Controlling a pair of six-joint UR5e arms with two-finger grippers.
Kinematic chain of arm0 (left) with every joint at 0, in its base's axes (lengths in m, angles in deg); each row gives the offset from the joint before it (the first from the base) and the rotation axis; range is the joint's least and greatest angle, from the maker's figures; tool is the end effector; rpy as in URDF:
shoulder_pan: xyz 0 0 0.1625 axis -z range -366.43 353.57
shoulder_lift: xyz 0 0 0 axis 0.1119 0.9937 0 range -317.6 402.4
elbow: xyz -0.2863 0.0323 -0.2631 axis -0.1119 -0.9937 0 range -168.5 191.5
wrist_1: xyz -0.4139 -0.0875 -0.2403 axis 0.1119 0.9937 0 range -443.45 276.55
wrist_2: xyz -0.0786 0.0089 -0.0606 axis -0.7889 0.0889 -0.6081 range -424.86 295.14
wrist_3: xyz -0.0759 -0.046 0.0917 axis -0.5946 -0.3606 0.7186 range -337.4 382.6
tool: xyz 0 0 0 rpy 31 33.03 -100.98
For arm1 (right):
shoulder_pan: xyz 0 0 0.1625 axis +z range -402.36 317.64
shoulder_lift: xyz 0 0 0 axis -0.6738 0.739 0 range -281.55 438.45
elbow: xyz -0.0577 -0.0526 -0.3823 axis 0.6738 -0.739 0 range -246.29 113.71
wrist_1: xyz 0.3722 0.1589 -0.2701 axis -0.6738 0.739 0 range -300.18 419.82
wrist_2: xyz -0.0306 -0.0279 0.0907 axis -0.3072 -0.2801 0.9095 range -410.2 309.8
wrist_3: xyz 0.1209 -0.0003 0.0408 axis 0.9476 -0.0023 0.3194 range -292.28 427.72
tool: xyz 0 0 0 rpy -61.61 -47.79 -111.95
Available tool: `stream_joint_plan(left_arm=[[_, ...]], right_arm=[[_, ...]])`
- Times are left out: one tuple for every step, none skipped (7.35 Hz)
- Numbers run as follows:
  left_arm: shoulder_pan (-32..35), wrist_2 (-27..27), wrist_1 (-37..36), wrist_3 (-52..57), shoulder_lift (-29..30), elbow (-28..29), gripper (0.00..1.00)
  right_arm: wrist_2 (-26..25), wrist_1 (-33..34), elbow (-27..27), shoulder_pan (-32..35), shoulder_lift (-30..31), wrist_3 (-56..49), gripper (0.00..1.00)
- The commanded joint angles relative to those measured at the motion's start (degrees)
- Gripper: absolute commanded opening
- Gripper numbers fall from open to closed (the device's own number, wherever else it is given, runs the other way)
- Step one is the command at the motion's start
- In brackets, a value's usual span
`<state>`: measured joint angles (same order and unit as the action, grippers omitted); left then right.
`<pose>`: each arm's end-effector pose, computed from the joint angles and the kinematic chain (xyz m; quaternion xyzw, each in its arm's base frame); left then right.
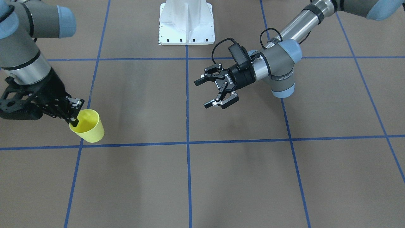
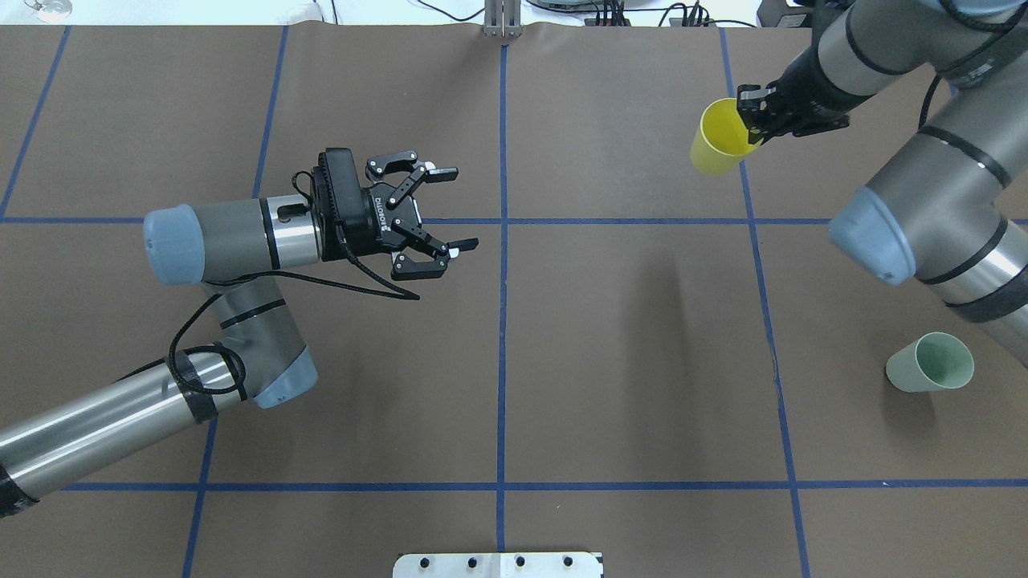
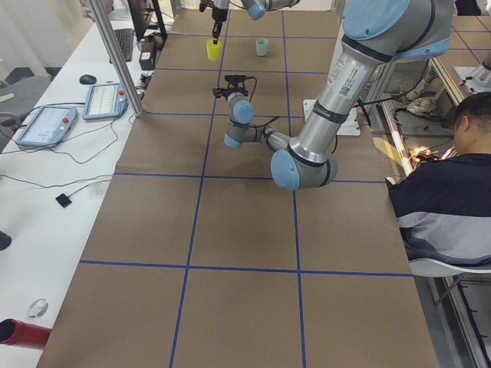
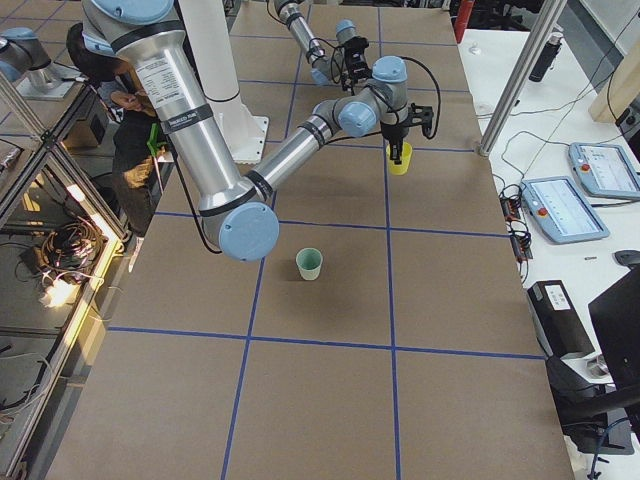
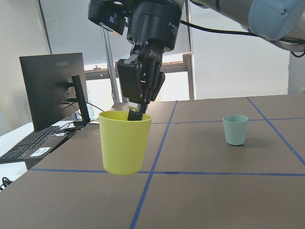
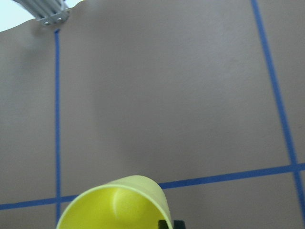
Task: Transfer and stack yellow cup on green cup
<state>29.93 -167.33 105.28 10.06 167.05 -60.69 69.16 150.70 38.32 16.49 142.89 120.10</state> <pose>0.5326 -0.5232 0.2042 0.6730 0.5077 0.2721 0.4639 -0.2879 -0.6131 0.2355 0.0837 -0.3947 0.0841 0.9111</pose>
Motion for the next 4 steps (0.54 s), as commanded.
stream_joint_plan(left_arm=[[3.4, 0.3, -17.0, 0.1, -3.3, -10.1, 1.0], [3.9, 0.4, -29.5, 0.1, -6.6, -19.6, 1.0], [5.7, 0.4, -41.3, 0.2, -9.0, -26.9, 1.0], [7.7, 0.4, -51.3, 0.2, -9.8, -31.3, 1.0]], right_arm=[[2.4, 4.1, -0.1, 5.4, 3.4, -10.1, 0.0], [2.5, 4.1, 0.0, 6.3, 4.8, -11.4, 0.0], [3.2, 3.6, 0.3, 6.5, 6.4, -11.7, 0.0], [3.9, 3.5, 1.2, 6.7, 7.6, -11.9, 0.0]])
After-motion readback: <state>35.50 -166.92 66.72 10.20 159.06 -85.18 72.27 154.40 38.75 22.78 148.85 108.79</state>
